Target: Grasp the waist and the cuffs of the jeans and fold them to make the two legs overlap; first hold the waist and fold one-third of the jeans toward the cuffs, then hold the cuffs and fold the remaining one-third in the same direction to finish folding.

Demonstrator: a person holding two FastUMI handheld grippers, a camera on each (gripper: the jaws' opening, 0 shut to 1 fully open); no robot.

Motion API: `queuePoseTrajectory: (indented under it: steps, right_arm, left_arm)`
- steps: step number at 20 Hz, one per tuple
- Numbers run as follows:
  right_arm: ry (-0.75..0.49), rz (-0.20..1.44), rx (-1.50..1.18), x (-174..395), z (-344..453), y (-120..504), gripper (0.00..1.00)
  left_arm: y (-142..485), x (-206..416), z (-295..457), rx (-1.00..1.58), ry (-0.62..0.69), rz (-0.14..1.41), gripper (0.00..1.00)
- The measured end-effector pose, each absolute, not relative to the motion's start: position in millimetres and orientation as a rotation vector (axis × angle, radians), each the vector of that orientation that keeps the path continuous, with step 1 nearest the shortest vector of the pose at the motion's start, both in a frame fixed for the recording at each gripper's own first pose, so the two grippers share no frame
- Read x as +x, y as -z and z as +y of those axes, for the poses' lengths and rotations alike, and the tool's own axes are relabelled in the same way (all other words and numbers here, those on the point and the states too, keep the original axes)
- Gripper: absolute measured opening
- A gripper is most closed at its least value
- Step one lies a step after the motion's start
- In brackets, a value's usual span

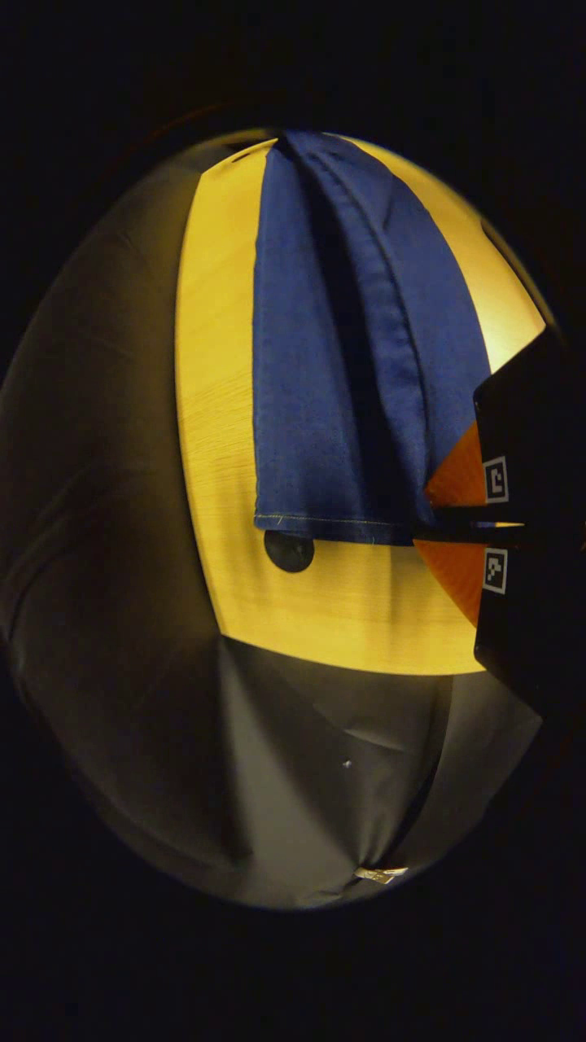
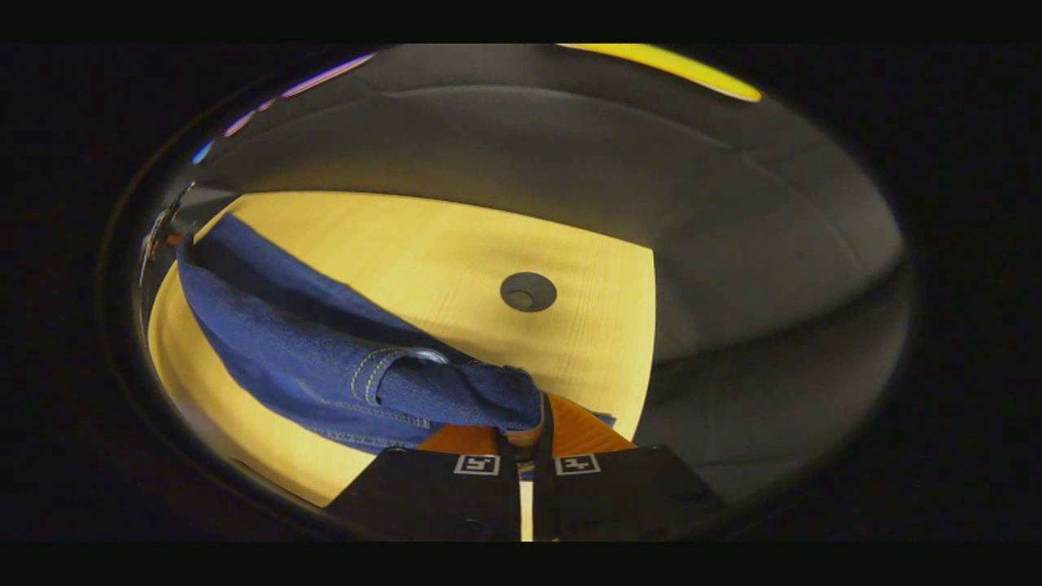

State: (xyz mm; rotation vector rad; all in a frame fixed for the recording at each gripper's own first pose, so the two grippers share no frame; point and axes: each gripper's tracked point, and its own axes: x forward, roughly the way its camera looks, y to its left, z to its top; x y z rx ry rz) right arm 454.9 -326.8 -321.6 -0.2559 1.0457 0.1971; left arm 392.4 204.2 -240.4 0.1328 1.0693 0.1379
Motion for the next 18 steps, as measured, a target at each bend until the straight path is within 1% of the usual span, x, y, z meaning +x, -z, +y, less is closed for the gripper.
queuePoseTrajectory:
  steps: [1, 2, 4, 5, 6, 8, 9, 12, 14, 15, 16, 17, 18]
  right_arm:
    - [-0.178, 1.023, -0.253, 460, -327, 315, 0.09]
    - [-0.16, 1.002, -0.257, 461, -328, 309, 0.14]
    - [-0.127, 0.979, -0.225, 452, -325, 304, 0.36]
    - [-0.106, 0.958, -0.212, 445, -333, 305, 0.5]
    - [-0.085, 0.931, -0.198, 443, -338, 306, 0.53]
    - [-0.067, 0.868, -0.149, 432, -336, 297, 0.81]
    - [-0.054, 0.833, -0.131, 424, -335, 286, 0.95]
    - [0.012, 0.701, -0.085, 413, -341, 259, 0.98]
    - [0.089, 0.571, -0.062, 402, -350, 240, 0.98]
    - [0.118, 0.522, -0.029, 397, -351, 239, 0.98]
    - [0.129, 0.496, 0.014, 393, -351, 239, 0.97]
    - [0.135, 0.513, 0.024, 393, -354, 253, 0.97]
    - [0.148, 0.535, -0.005, 391, -358, 268, 0.98]
  left_arm:
    - [249, 397, 202, 0.109, -0.136, 1.057, 0.07]
    - [249, 400, 195, 0.058, -0.135, 1.021, 0.1]
    - [242, 402, 186, -0.038, -0.174, 0.939, 0.41]
    - [236, 404, 189, -0.071, -0.195, 0.874, 0.55]
    - [225, 399, 191, -0.091, -0.209, 0.822, 0.7]
    - [198, 386, 189, -0.122, -0.205, 0.697, 1.0]
    - [178, 377, 190, -0.119, -0.217, 0.637, 0.95]
    - [124, 333, 179, -0.091, -0.221, 0.423, 0.96]
    - [88, 292, 159, -0.049, -0.204, 0.309, 0.96]
    - [77, 272, 149, -0.015, -0.201, 0.282, 0.96]
    - [73, 253, 138, 0.024, -0.21, 0.289, 0.96]
    - [76, 231, 120, 0.052, -0.202, 0.306, 0.96]
    - [73, 211, 97, 0.058, -0.19, 0.291, 0.96]
